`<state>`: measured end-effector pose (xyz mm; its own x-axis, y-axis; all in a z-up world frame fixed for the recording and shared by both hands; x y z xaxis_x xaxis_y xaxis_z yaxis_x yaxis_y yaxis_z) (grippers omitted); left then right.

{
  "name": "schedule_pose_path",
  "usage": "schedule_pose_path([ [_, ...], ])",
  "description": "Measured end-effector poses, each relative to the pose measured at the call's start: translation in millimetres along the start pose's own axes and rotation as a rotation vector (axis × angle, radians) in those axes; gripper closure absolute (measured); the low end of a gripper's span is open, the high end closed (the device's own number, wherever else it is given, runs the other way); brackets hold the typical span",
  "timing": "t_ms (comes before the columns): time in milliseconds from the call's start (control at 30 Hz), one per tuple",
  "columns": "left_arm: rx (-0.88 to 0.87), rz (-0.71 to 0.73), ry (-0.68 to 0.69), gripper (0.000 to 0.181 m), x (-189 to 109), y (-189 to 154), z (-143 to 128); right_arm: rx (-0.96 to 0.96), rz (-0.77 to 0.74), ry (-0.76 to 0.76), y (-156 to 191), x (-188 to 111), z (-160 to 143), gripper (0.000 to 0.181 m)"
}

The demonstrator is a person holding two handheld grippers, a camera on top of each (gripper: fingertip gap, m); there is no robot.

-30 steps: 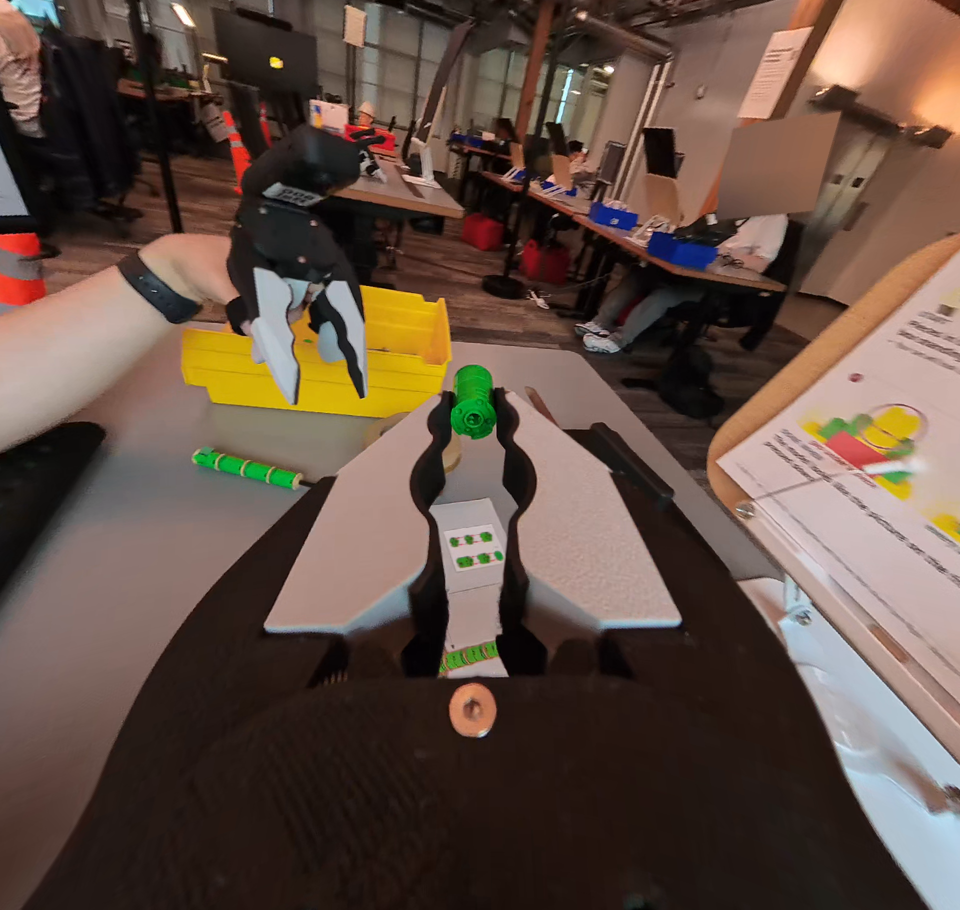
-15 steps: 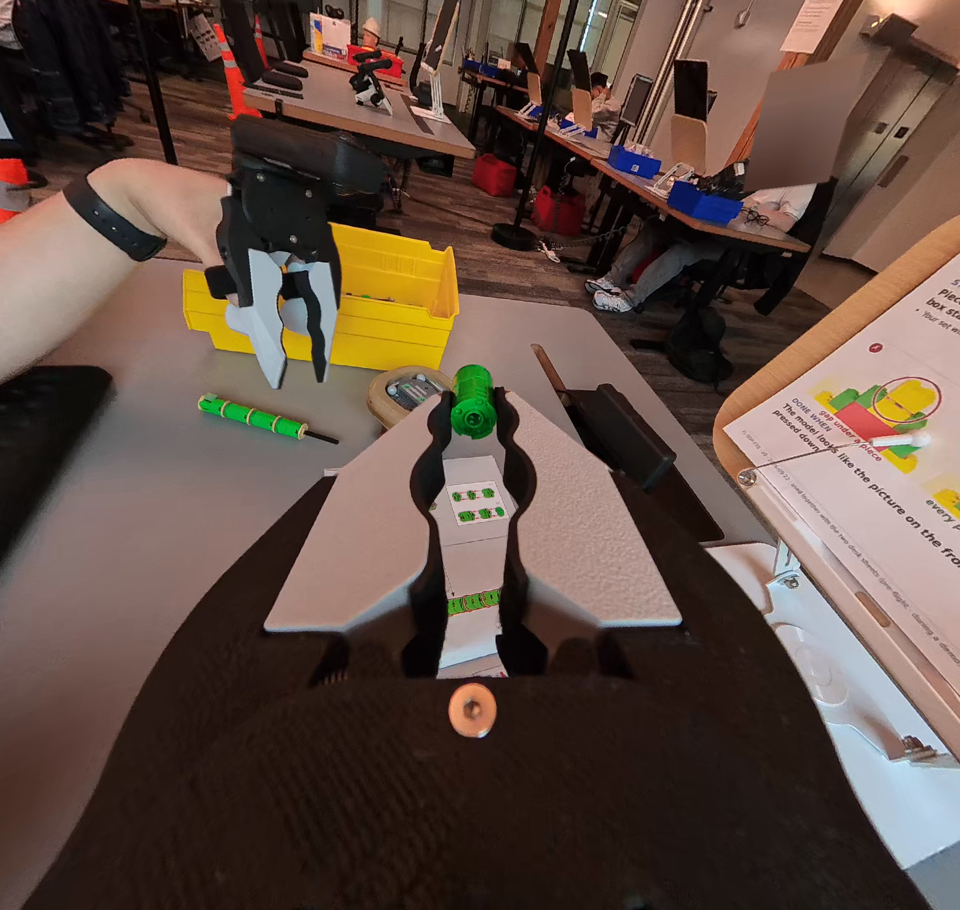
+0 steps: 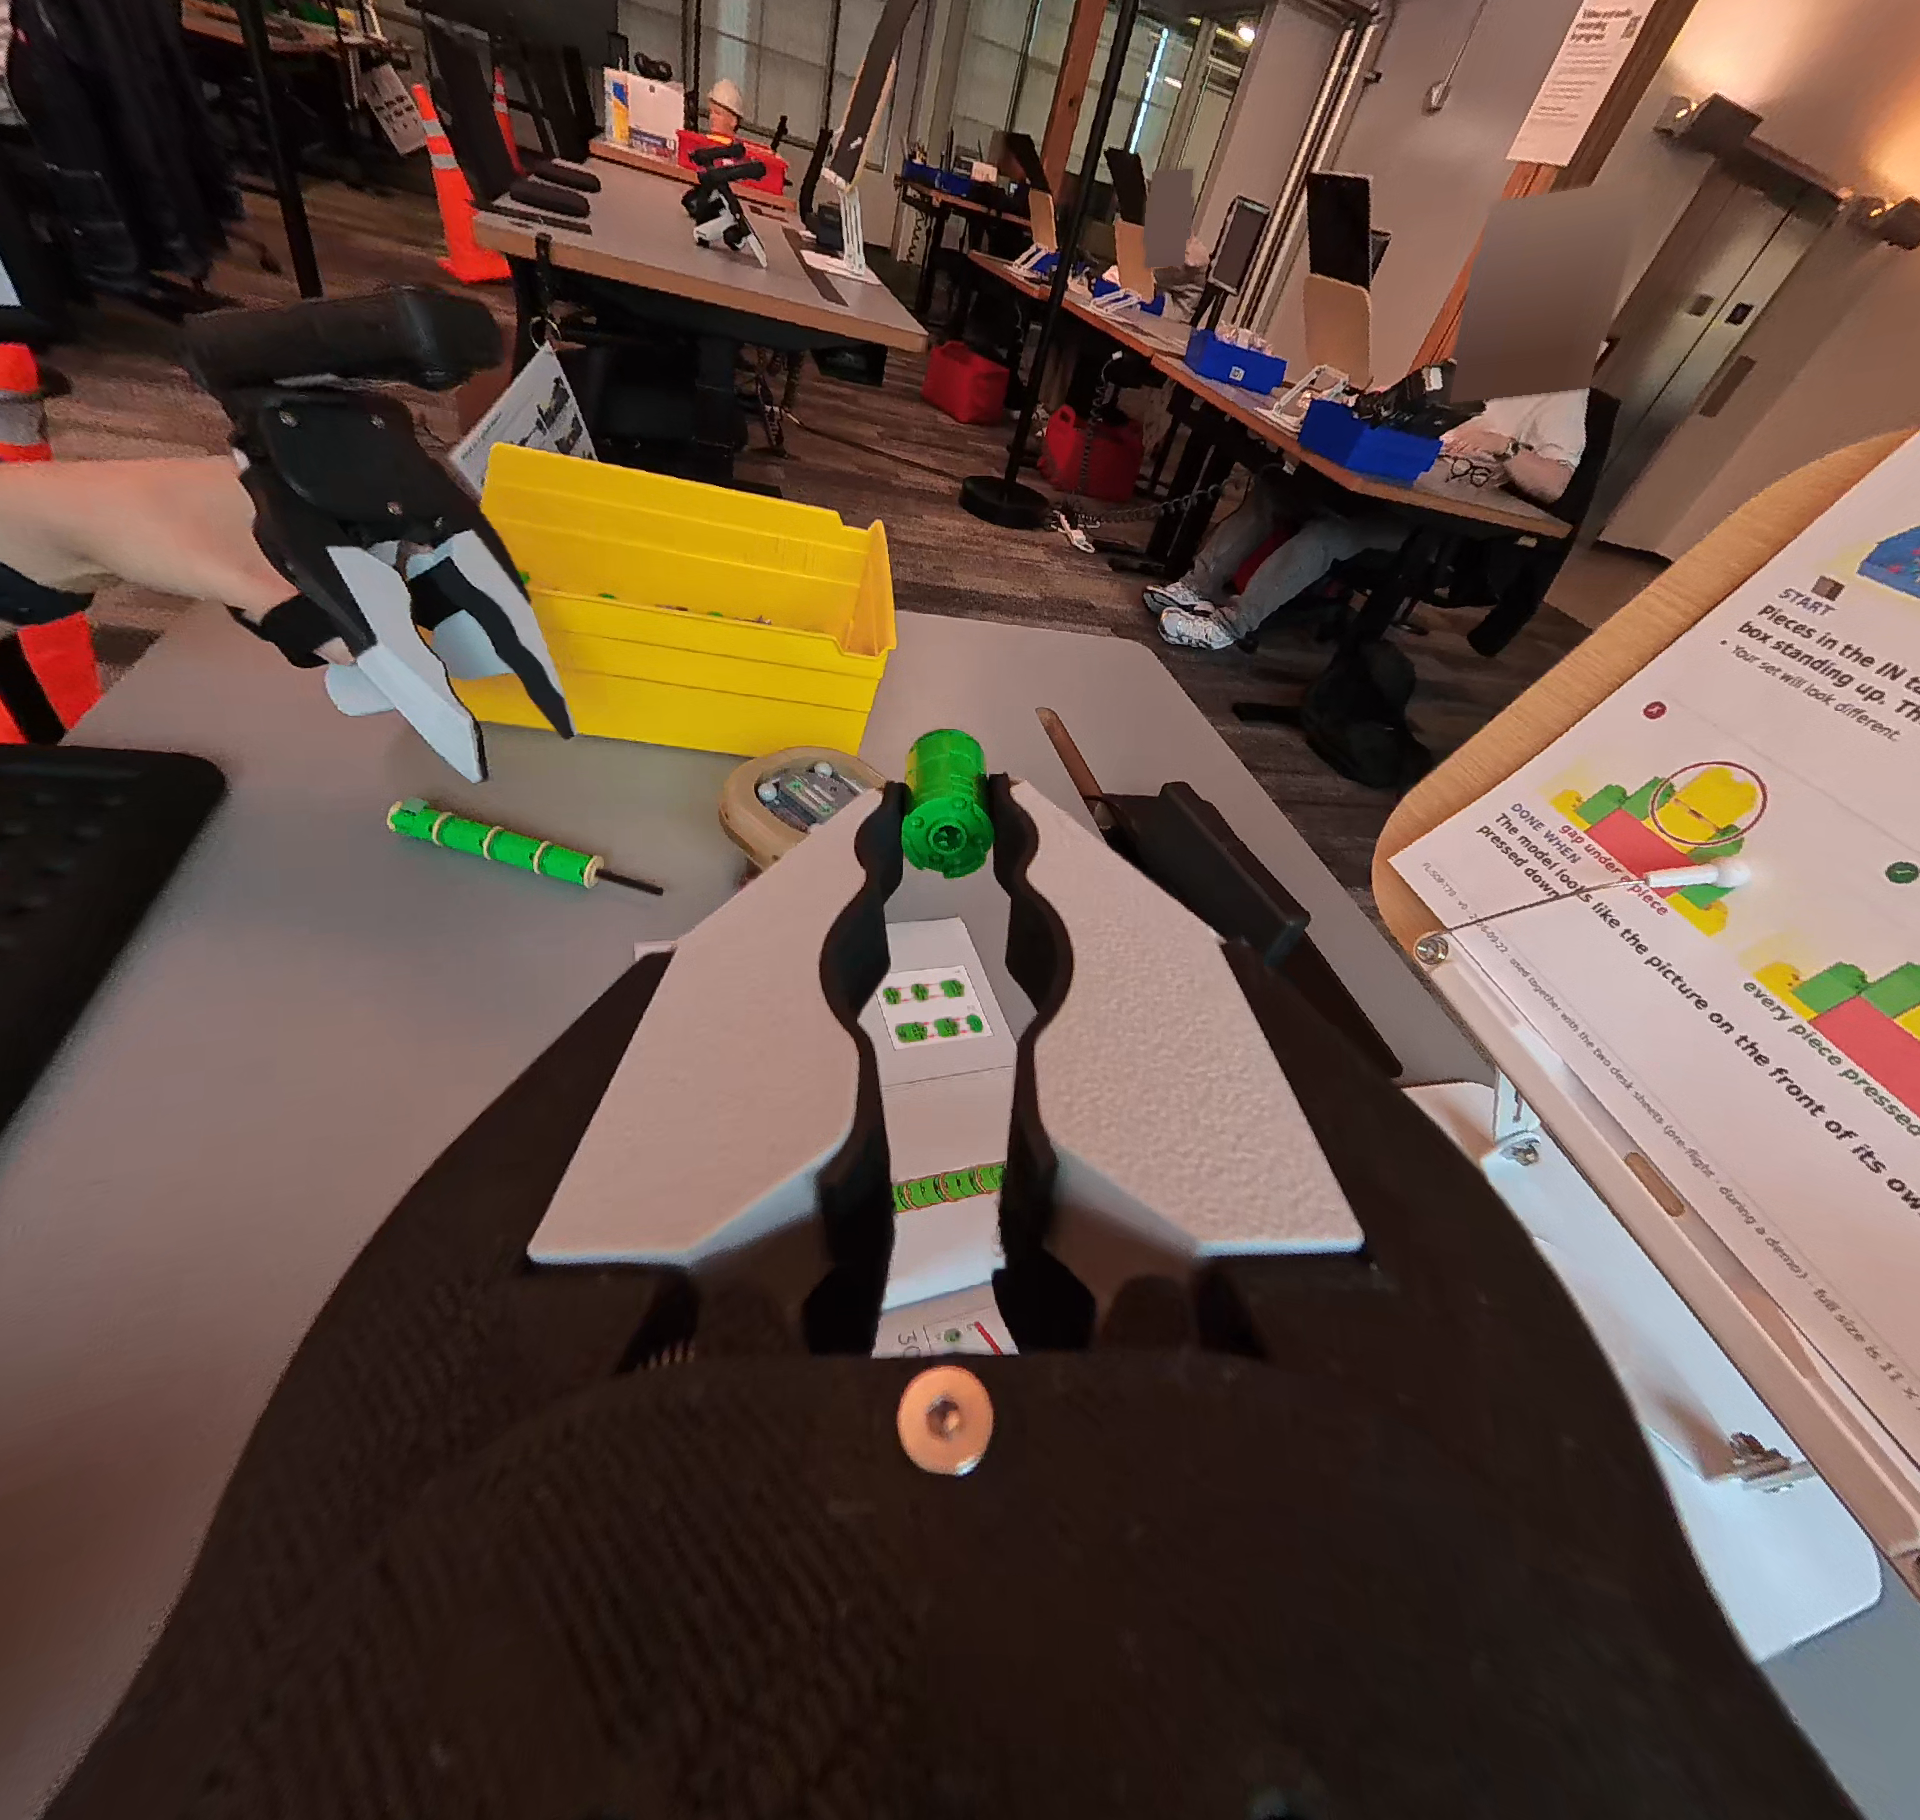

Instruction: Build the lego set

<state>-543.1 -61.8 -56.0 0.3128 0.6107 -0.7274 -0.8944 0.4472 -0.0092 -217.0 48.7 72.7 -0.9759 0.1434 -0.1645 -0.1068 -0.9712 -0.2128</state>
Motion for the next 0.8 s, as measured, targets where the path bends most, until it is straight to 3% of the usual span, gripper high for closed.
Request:
schedule_pose_path([
  [133, -0.060, 0.013, 0.004, 0.125, 5, -4, -10, -0.008, 0.019, 0.012, 3, -2, 1, 0.165],
  [333, 0.006, 0.069, 0.105, 0.133, 24, -9, -25, 0.023, 0.030, -0.005, 2, -4, -2, 0.165],
  [600, 0.047, 0.088, 0.240, 0.134, 37, -12, -31, 0.026, 0.042, 0.015, 2, 1, -4, 0.165],
  [800, 0.125, 0.144, 0.269, 0.146, 45, -16, -29, 0.021, 0.049, 0.022, 3, -1, -4, 0.166],
])
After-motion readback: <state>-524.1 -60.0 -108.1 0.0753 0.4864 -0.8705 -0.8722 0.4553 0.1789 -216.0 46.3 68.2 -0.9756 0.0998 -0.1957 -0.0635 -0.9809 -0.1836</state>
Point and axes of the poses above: each gripper's, where its closed fingertips meet, x out along the fingers, z out of its top, y = z × x across the jaws, the point moved 7 cm from there along -x, back along the fingers, and after that the axes turned 11 degrees about z, right-handed, at the moved point
